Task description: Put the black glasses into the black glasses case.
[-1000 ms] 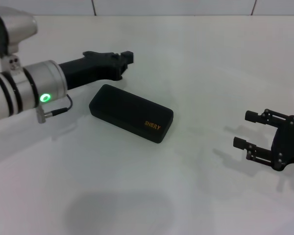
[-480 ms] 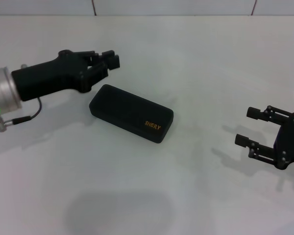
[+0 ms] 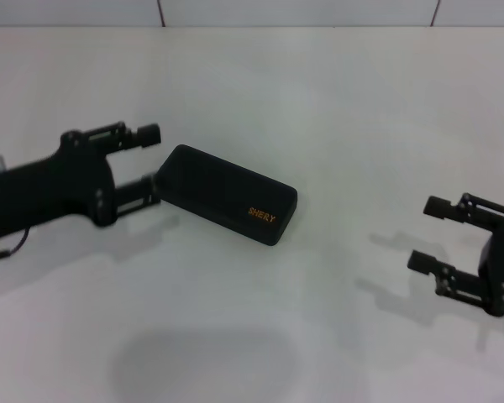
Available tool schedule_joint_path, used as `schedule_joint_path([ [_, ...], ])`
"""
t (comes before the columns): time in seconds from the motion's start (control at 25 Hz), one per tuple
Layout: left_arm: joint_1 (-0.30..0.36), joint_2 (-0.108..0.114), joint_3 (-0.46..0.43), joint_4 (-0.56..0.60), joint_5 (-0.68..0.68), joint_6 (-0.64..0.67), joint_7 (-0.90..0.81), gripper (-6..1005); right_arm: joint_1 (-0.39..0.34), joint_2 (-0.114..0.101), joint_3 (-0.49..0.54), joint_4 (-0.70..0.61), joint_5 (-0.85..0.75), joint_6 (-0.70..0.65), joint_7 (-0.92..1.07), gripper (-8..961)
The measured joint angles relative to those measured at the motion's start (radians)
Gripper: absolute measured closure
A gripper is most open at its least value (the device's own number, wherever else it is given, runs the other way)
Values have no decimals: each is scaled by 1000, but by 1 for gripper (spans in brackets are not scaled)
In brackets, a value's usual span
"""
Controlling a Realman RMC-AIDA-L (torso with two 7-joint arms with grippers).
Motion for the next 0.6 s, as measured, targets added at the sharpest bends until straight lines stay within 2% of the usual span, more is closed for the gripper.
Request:
schedule_joint_path([
  [0.04, 13, -1, 0, 0, 3, 17, 26, 402, -6, -2, 0, 1, -2, -19, -1, 294],
  [0.16, 57, -3, -1, -1, 22, 53, 83, 338, -23, -5, -1, 4, -4, -50, -8, 294],
  [0.36, 84, -5, -16, -26, 69, 51, 128, 233, -41, -4, -3, 34, -7, -44, -40, 294],
  [0.48, 85, -7, -71, -93, 107, 45, 179, 169, -42, -2, 3, 73, 1, 12, -57, 294],
  [0.6, 72, -7, -138, -175, 158, 36, 230, 146, -39, 2, 7, 90, 3, 80, -60, 294],
])
